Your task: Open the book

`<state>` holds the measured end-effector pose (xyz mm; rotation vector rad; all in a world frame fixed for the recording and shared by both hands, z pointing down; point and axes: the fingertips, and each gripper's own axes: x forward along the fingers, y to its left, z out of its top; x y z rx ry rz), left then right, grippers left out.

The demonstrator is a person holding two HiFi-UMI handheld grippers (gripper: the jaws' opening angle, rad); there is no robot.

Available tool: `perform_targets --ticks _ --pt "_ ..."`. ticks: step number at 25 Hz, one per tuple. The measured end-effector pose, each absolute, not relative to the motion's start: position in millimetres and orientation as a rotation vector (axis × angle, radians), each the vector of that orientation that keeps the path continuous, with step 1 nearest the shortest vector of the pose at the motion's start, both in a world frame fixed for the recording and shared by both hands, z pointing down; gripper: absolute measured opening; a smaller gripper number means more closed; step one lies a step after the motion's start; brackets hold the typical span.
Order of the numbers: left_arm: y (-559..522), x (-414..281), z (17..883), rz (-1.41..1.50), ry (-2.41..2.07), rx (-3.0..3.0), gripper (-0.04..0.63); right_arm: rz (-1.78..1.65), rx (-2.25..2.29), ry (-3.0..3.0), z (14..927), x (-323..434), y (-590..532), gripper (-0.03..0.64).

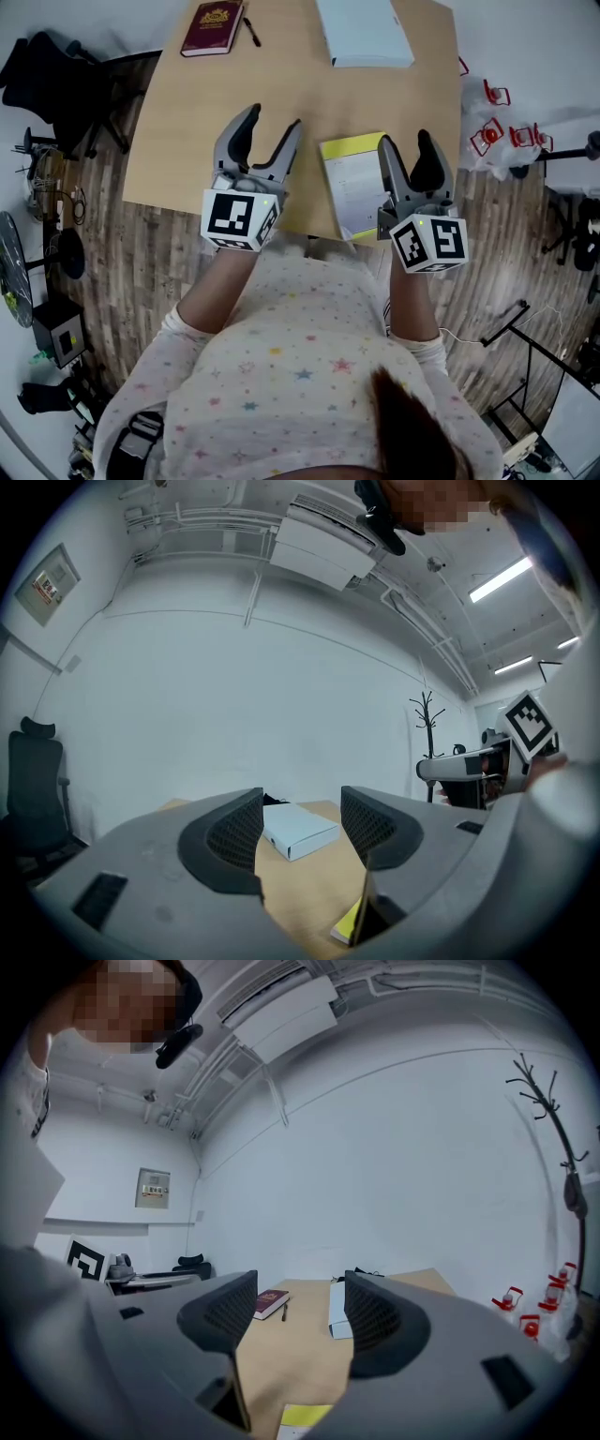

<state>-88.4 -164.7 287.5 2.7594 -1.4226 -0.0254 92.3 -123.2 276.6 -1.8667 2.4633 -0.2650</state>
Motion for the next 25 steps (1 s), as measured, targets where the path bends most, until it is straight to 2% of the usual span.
perform_targets --ticks 10,25 --pt "-164 -85 293 -0.018 -1.532 2.684 0.238 -0.302 -1.824 2.515 282 109 -133 0.258" --pt "-161 -106 325 0.005 -1.583 2.598 0.238 -0.414 -1.763 2.633 328 75 -135 0.229"
